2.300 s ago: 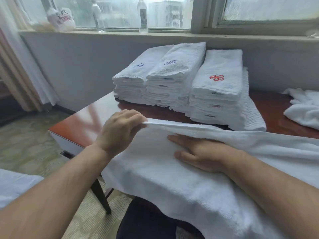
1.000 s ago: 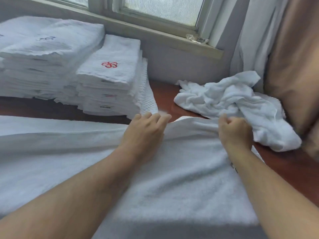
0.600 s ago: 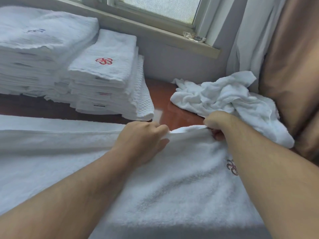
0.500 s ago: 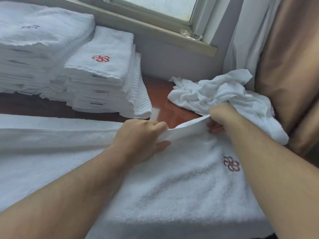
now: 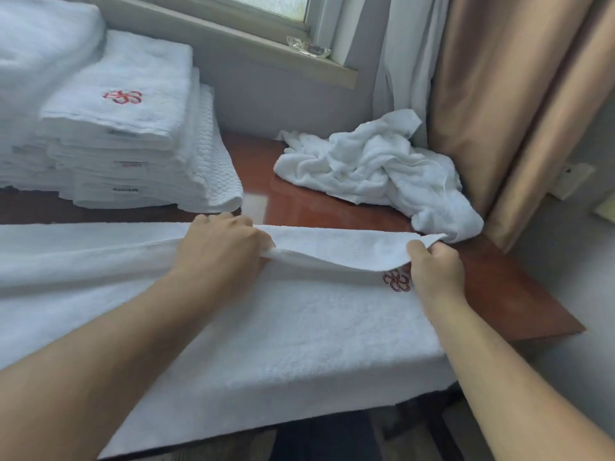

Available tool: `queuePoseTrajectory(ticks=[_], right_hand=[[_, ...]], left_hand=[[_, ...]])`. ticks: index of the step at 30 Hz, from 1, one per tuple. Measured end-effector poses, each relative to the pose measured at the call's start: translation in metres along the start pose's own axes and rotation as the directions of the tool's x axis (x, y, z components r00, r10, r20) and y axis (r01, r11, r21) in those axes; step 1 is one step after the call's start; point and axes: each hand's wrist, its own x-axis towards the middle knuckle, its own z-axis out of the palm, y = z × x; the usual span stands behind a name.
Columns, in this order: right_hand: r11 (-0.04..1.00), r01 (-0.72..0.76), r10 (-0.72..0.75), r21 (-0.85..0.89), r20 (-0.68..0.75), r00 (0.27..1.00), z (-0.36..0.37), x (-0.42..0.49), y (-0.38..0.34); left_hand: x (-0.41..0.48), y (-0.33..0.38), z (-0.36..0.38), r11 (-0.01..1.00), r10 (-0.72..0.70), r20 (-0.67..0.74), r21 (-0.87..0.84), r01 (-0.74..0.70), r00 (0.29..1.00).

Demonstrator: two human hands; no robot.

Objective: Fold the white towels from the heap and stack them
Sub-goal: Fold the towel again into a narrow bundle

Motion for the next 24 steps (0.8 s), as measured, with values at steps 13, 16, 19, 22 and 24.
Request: queuePoseTrajectory(ticks=[13, 16, 19, 22, 24], right_hand=[[0.993, -0.049, 0.032, 0.107, 0.162, 0.986, 0.054, 0.077, -0.030], [0.993, -0.039, 0.040, 0.109, -0.008, 0.999, 0.035, 0.079, -0.034], [0.981, -0.034, 0.048, 0.193, -0.069, 0.996, 0.021, 0.057, -0.023], [0.994, 0.051, -0.041, 0.092, -0.115, 0.993, 0.016, 0.034, -0.008], [0.992, 0.088, -0.070, 0.090, -0.188, 0.980, 0.011, 0.030, -0.006]], left_hand=[[0.007, 0.000, 0.007, 0.999, 0.027, -0.263, -0.036, -0.037, 0.964], [0.003, 0.003, 0.000, 0.989, 0.130, -0.359, -0.014, -0.145, 0.924], [-0.006, 0.004, -0.006, 0.984, 0.137, -0.329, -0.061, -0.166, 0.934], [-0.013, 0.004, -0.010, 0.961, 0.227, -0.246, -0.101, -0.258, 0.942], [-0.014, 0.006, -0.012, 0.946, 0.277, -0.202, -0.113, -0.303, 0.939]])
